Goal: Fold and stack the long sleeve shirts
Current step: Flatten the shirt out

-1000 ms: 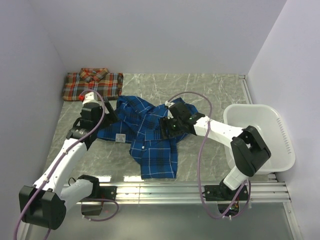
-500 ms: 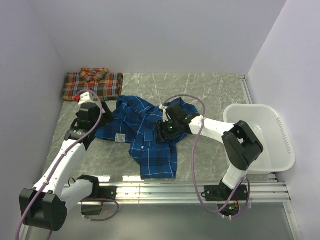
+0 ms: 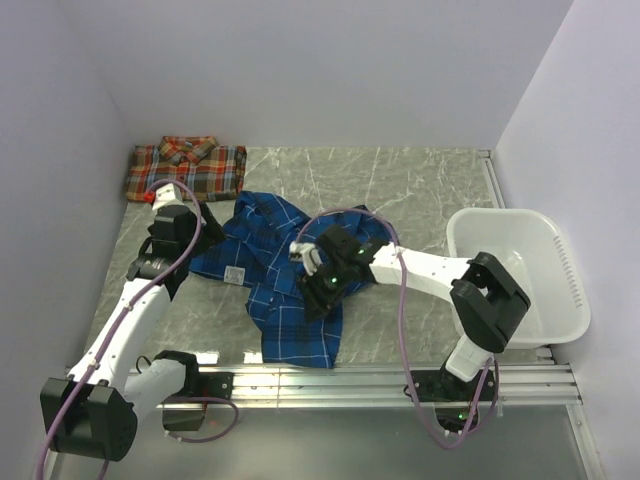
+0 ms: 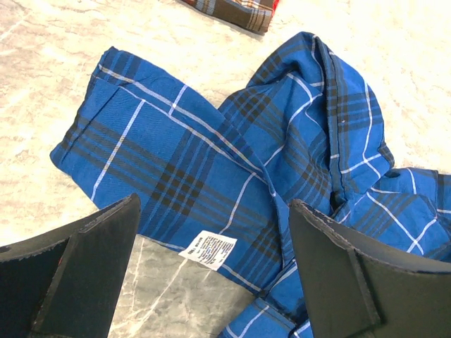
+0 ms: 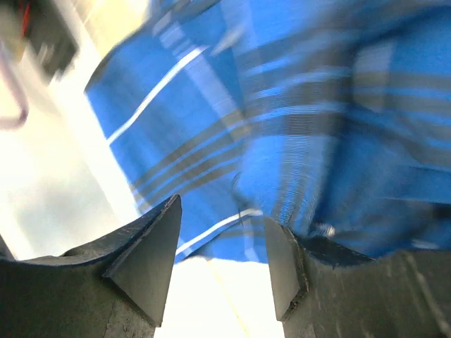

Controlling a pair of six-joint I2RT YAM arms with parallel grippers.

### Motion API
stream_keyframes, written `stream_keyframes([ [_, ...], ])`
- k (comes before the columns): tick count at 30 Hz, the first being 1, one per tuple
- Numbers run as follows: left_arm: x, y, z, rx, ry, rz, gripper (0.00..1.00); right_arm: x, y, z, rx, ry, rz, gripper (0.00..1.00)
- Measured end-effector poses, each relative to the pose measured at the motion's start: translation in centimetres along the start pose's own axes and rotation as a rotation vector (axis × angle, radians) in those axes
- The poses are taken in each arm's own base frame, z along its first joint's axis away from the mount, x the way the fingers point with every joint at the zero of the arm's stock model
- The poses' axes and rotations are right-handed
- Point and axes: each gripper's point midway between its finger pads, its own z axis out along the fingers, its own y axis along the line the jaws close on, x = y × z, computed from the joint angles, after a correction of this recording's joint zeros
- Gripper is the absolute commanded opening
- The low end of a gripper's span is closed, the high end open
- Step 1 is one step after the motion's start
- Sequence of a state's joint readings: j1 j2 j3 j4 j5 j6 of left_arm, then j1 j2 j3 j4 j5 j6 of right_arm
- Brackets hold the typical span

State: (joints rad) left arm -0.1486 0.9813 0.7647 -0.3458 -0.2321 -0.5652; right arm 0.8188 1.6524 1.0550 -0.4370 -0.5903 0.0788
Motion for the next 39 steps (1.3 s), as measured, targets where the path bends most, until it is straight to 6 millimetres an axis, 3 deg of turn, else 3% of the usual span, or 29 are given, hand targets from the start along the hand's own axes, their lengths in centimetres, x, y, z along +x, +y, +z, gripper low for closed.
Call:
stream_keyframes([
  [3,0.1,0.1,0.1,-0.001,0.005,-0.002,0.92,1.4,2.4,0.7,-0.054,0.073,-0.06,0.58],
  [7,0.2,0.1,0.1,-0.001,0.008,-0.003,0.92,0.7,4.2,2.2,-0.057,0.108,-0.136,0.56],
  [15,0.4,0.1,0.2,0.004,0.018,-0.004,0.92,-1.1,1.5,2.2,0.145,0.063,-0.135,0.57],
  [20,0.9,0.3,0.5,-0.006,0.037,-0.005,0.92,-3.8,1.5,0.1,0.224,-0.039,-0.178,0.57],
  [25,1.0,0.7,0.5,-0.022,0.044,-0.022,0.93,-8.7,2.9,-0.4,0.216,-0.141,-0.237,0.57],
  [30,0.9,1.0,0.5,-0.042,0.037,-0.033,0.92,-12.2,2.9,1.9,0.199,-0.174,-0.281,0.58],
  [39,1.0,1.4,0.5,-0.062,0.038,-0.047,0.93,-12.3,0.2,8.2,0.194,-0.085,-0.259,0.59],
])
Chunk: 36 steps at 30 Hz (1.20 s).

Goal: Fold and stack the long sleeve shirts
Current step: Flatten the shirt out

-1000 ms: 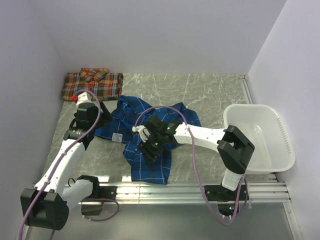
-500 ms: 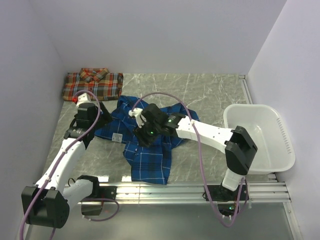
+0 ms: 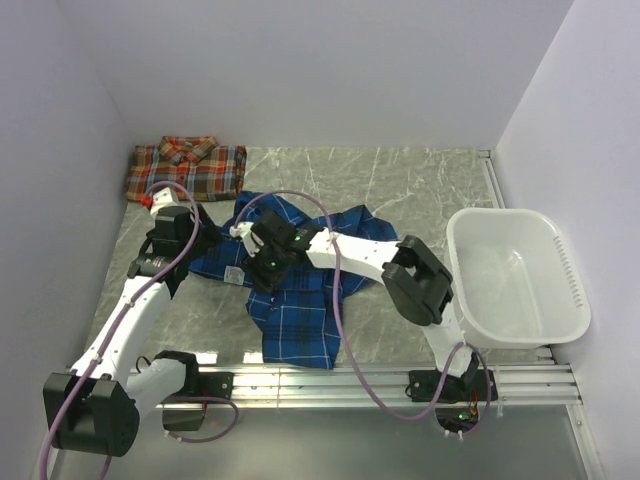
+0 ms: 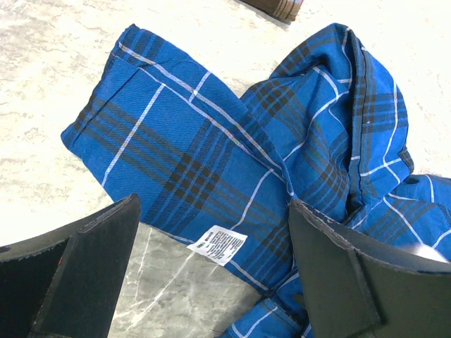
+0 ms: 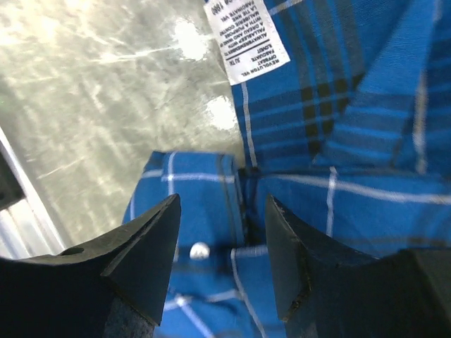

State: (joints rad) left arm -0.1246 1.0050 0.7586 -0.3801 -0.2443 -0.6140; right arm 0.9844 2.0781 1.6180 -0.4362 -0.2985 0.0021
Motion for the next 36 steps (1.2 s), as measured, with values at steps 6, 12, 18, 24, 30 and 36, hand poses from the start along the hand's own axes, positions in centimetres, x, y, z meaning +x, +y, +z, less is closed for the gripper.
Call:
stream_keyframes([
  [6,0.0,0.0,0.0,0.0,0.0,0.0,0.93,0.6,0.1,2.4,-0.024,0.039,0.0,0.58],
  [12,-0.1,0.4,0.0,-0.018,-0.005,-0.002,0.93,1.8,1.5,2.9,-0.084,0.094,-0.027,0.3],
  [18,-0.1,0.4,0.1,-0.018,-0.005,-0.003,0.92,2.4,2.6,3.3,-0.108,0.123,-0.067,0.0],
  [24,-0.4,0.3,0.1,-0.013,-0.014,-0.018,0.93,1.3,1.2,0.9,0.0,0.107,-0.112,0.0],
  [30,-0.3,0.1,0.1,-0.006,-0.013,-0.022,0.92,-5.1,-1.1,-7.3,0.204,-0.091,-0.176,0.0],
  [36,-0.1,0.2,0.0,-0.009,-0.006,-0.019,0.93,-12.5,-5.6,-19.4,0.502,-0.395,-0.17,0.0],
])
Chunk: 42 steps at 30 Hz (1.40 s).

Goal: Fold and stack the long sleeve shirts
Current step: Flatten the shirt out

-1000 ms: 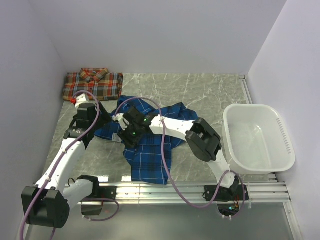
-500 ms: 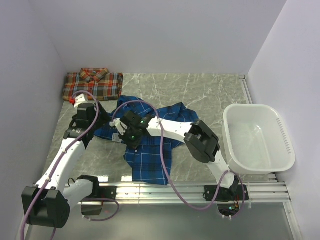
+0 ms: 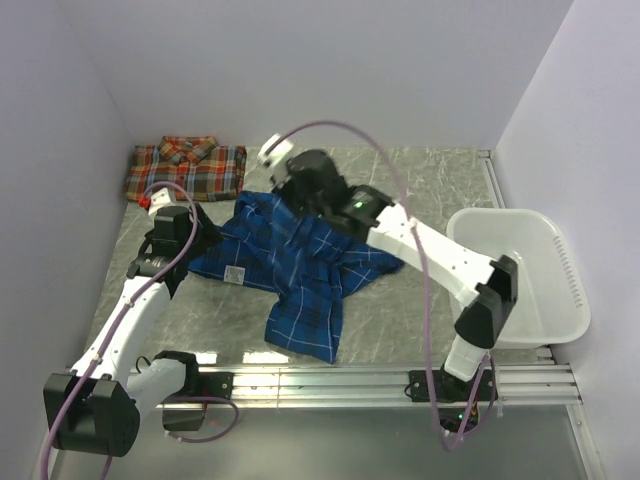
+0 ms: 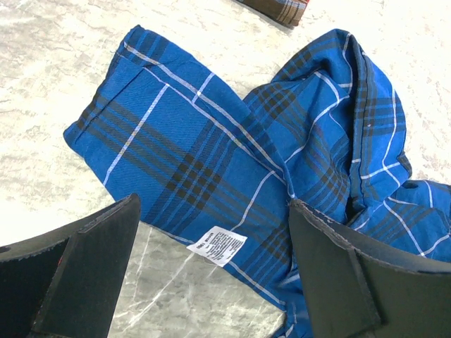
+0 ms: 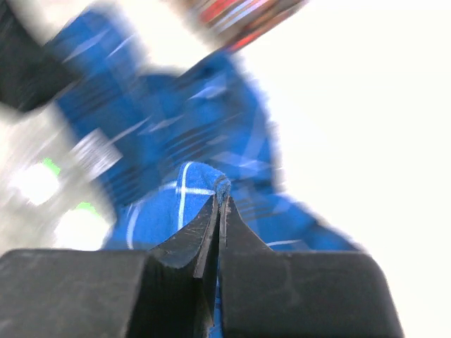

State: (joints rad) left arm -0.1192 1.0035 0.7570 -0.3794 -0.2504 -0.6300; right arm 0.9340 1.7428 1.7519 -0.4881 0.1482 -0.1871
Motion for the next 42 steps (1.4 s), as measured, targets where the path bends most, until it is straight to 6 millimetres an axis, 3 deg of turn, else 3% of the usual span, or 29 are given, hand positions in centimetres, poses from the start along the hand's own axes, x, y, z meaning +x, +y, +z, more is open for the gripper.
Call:
stream_keyframes([
  [3,0.0,0.0,0.0,0.001,0.001,0.0,0.93,-2.6,-5.4,-2.3,0.148,-0.083,0.034,0.0],
  [5,0.0,0.0,0.0,0.001,0.001,0.0,0.93,-3.3,-8.5,-3.2,0.24,-0.107,0.053,0.0],
  [12,0.0,0.0,0.0,0.002,0.001,0.0,0.92,-2.5,-19.3,-5.5,0.559,-0.118,0.124,0.0],
  [16,-0.1,-0.1,-0.2,0.006,-0.004,-0.002,0.92,-2.4,-25.8,-8.3,0.769,-0.15,0.155,0.0],
  [20,-0.2,-0.1,-0.2,0.007,-0.007,-0.003,0.92,-3.9,-31.7,-11.7,0.974,-0.221,0.185,0.0],
  [23,-0.2,-0.1,-0.3,0.008,-0.007,-0.003,0.92,-5.1,-35.0,-14.2,1.104,-0.283,0.204,0.0],
  [27,-0.1,-0.1,-0.2,0.007,-0.007,-0.003,0.92,-6.9,-37.9,-16.9,1.24,-0.368,0.219,0.02],
  [30,-0.1,-0.1,-0.2,0.008,-0.006,-0.003,0.92,-8.2,-39.2,-17.7,1.3,-0.43,0.211,0.04],
  [32,-0.1,-0.1,-0.3,0.011,-0.004,-0.003,0.92,-9.4,-39.9,-17.6,1.316,-0.464,0.206,0.28],
  [33,-0.1,-0.2,-0.3,0.012,-0.003,-0.003,0.92,-9.9,-40.2,-17.3,1.319,-0.479,0.197,0.53],
  [36,-0.1,-0.2,-0.3,0.014,-0.002,-0.003,0.92,-10.1,-40.9,-15.8,1.311,-0.49,0.18,0.79],
  [42,0.1,-0.3,-0.2,0.02,0.005,-0.003,0.93,-6.0,-40.1,-10.2,1.195,-0.32,0.205,0.84],
])
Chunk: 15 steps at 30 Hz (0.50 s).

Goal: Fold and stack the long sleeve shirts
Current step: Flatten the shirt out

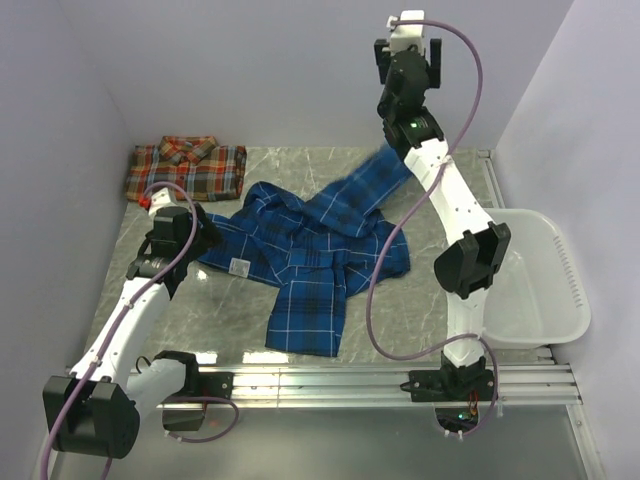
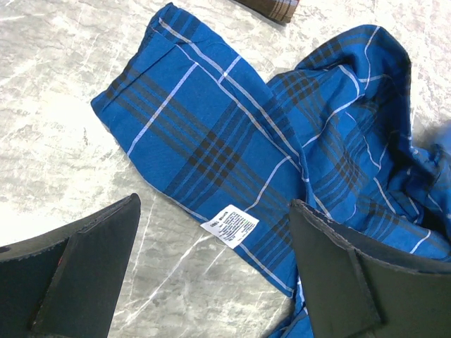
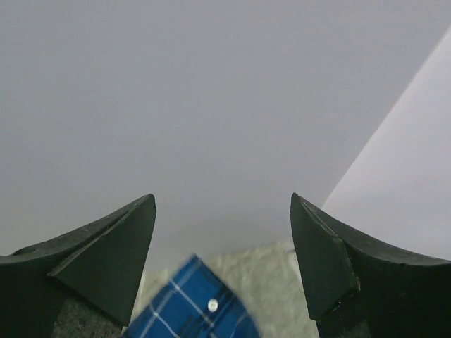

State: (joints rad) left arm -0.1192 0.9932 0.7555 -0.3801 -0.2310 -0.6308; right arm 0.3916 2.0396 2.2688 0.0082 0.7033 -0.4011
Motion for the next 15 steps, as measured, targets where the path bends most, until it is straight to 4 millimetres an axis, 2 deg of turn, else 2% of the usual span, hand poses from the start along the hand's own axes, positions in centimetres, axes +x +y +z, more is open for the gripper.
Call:
stream_keyframes([
  [2,0.1,0.0,0.0,0.002,0.004,0.0,0.93,2.1,1.2,-0.9,-0.054,0.064,-0.011,0.84],
  [5,0.3,0.0,0.2,0.001,0.014,0.002,0.93,6.5,4.5,-4.6,-0.204,0.2,-0.026,0.81],
  [7,0.5,0.0,0.4,-0.002,0.021,0.003,0.93,9.0,7.0,-7.9,-0.325,0.284,-0.018,0.77],
  [12,0.8,-0.1,0.6,0.003,0.038,0.005,0.93,14.7,12.8,-18.4,-0.644,0.522,0.071,0.69],
  [15,1.2,0.0,0.8,-0.005,0.05,0.007,0.93,18.5,14.4,-24.1,-0.773,0.675,0.145,0.64],
])
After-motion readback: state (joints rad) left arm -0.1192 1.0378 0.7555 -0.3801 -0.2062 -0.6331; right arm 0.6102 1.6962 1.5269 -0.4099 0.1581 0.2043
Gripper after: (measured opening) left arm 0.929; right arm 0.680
